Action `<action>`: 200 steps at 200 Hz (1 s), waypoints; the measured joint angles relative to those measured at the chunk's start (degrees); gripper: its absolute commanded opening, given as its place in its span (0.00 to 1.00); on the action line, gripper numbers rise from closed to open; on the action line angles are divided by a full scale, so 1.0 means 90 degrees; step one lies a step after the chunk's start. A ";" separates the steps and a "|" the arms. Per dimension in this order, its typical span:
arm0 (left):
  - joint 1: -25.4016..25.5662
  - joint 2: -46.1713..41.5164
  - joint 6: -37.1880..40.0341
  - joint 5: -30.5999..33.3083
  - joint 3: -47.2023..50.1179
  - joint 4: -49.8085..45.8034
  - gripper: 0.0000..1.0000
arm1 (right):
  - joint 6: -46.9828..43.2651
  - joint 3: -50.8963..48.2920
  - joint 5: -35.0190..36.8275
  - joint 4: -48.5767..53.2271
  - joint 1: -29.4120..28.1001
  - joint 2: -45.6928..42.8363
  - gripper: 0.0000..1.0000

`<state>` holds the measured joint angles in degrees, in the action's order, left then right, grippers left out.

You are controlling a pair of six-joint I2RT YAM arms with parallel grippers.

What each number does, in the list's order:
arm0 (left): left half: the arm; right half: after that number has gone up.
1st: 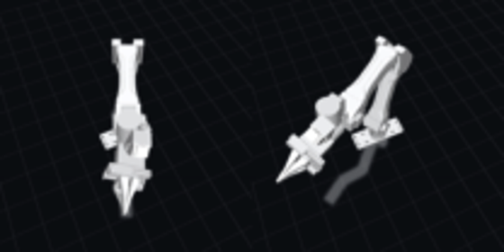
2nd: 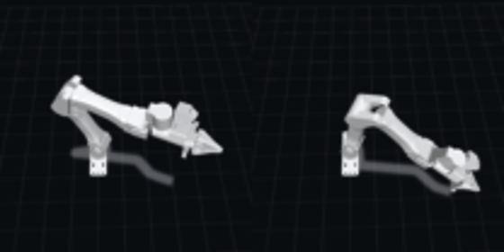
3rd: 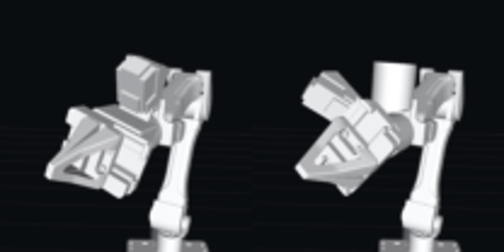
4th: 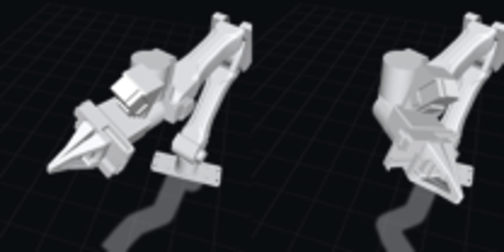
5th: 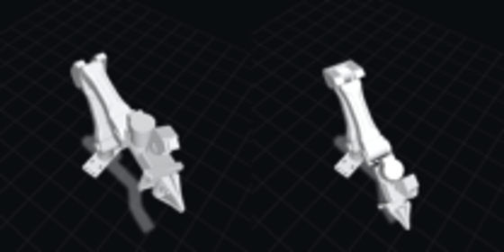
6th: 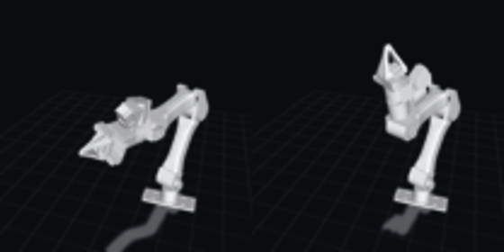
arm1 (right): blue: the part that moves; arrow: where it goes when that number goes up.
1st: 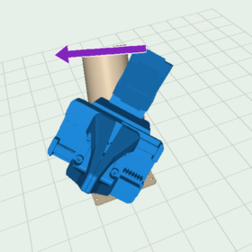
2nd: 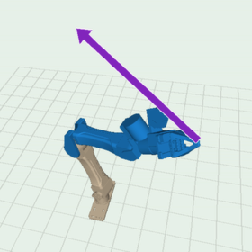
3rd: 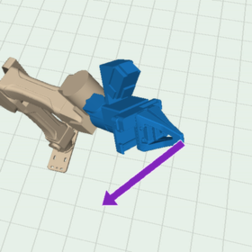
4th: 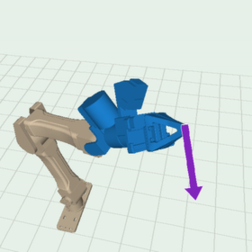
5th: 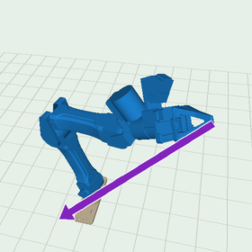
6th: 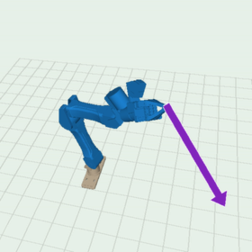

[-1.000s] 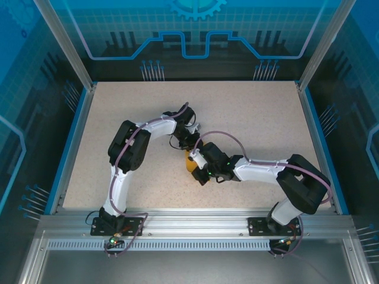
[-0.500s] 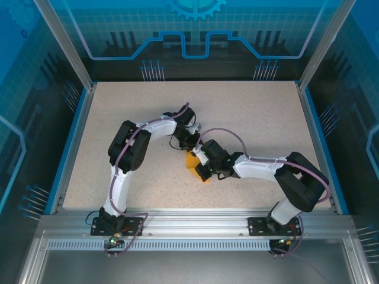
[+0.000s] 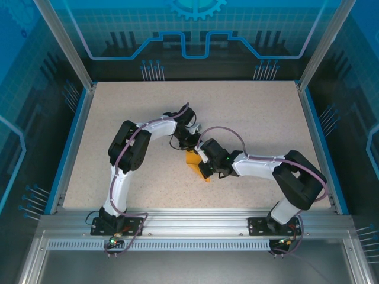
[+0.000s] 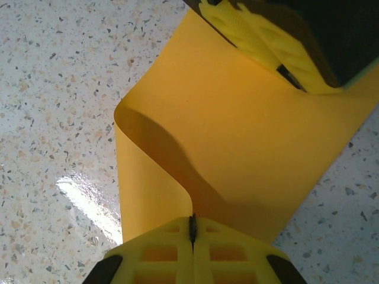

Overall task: Fold a paper plane with a square sheet of paper (fold left side to right side)
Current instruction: Third fold the triangle at the center of the table.

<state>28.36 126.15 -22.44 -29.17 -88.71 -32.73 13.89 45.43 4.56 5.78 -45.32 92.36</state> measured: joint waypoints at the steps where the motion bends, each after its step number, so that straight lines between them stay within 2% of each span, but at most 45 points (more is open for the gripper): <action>1: 0.0000 0.0000 0.0002 0.0000 0.0000 0.0000 0.16 | 0.0010 0.0002 0.0002 0.0002 0.0000 0.0000 0.00; 200: 0.0034 0.0000 0.0000 0.0041 0.0000 0.0007 0.15 | 0.0226 0.0121 0.0503 0.0124 0.0051 0.0170 0.00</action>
<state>28.67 126.15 -22.44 -28.80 -88.71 -32.67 15.92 46.52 9.08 6.90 -44.86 93.89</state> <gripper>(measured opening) 0.151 0.044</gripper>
